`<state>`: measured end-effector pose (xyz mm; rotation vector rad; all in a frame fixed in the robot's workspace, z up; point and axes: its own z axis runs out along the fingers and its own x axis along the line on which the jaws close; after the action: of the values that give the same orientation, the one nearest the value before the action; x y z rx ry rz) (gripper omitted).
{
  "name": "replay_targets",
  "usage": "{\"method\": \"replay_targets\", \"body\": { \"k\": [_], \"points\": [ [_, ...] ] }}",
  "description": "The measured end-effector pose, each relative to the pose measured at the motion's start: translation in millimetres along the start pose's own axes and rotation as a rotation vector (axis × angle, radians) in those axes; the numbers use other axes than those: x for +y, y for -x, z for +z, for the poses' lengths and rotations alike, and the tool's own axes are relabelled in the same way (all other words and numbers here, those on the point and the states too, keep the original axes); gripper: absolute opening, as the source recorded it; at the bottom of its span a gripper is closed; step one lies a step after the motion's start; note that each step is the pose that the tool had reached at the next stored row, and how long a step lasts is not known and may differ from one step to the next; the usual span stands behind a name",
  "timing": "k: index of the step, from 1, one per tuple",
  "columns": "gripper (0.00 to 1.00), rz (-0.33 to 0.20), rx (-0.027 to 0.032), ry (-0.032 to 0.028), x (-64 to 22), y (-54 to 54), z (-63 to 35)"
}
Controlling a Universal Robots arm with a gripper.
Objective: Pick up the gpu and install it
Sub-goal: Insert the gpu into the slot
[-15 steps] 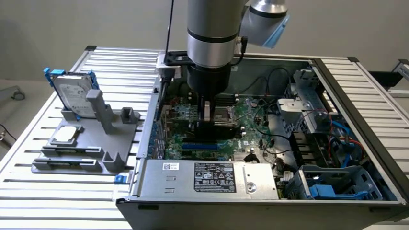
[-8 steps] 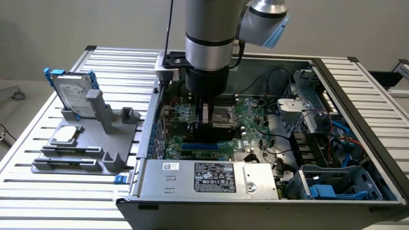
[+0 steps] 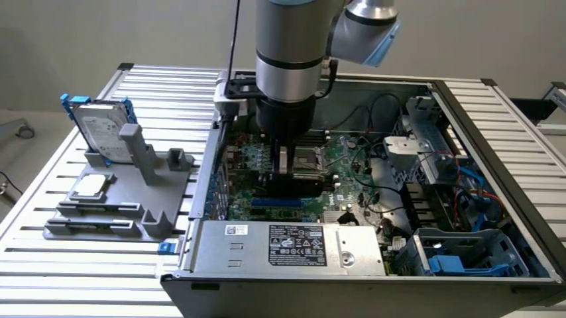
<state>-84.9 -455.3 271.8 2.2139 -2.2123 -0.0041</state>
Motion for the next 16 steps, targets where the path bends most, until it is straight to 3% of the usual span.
{"method": "replay_targets", "body": {
  "k": [3,12,16],
  "points": [
    [0.26,0.000,-0.0001,0.0034,0.3,-0.1,0.9],
    [0.26,0.000,-0.0002,0.0044,0.5,-0.5,4.6],
    [0.26,0.000,0.0000,0.0077,0.7,-0.9,6.0]
  ]
}}
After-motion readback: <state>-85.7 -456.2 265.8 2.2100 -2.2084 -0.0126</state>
